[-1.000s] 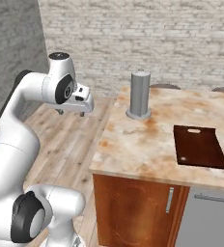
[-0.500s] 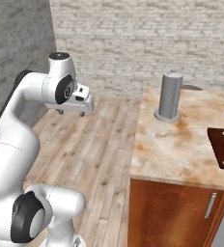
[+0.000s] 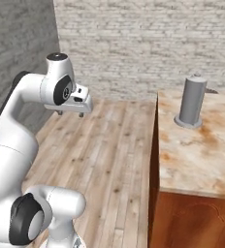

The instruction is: Place the two vegetables and bowl onto the tray for setting up a vegetable dip station.

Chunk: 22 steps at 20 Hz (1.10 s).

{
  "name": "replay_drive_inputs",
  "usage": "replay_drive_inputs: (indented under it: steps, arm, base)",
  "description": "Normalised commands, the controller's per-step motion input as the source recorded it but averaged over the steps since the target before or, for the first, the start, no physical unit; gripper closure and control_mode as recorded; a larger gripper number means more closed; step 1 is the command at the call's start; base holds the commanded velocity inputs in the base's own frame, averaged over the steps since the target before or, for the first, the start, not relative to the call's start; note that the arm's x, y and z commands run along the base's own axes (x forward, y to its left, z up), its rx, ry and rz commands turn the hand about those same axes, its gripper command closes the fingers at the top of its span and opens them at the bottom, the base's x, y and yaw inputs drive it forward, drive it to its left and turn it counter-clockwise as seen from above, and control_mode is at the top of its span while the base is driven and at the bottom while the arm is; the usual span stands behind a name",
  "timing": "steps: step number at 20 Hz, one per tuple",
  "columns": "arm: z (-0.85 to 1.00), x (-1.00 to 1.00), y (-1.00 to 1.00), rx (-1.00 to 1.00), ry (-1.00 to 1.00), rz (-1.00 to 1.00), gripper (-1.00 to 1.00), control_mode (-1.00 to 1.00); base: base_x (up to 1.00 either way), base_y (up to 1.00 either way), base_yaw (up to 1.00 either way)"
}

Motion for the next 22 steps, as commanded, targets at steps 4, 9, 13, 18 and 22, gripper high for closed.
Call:
replay_drive_inputs:
  steps: [4, 9, 13, 18, 22]
  arm:
    - [0.00, 0.00, 0.00, 0.00, 0.00, 0.00, -1.00, 1.00]
    - [0.00, 0.00, 0.00, 0.00, 0.00, 0.00, -1.00, 1.00]
    - [0.00, 0.00, 0.00, 0.00, 0.00, 0.00, -1.00, 1.00]
    - [0.00, 0.00, 0.00, 0.00, 0.00, 0.00, -1.00, 1.00]
    - [0.00, 0.00, 0.00, 0.00, 0.00, 0.00, -1.00, 1.00]
  base:
    - [0.63, 0.23, -0.04]
    - [0.62, 0.18, 0.00]
    - [0.61, 0.22, 0.00]
    - [0.63, 0.17, 0.03]
    - [0.65, 0.07, 0.00]
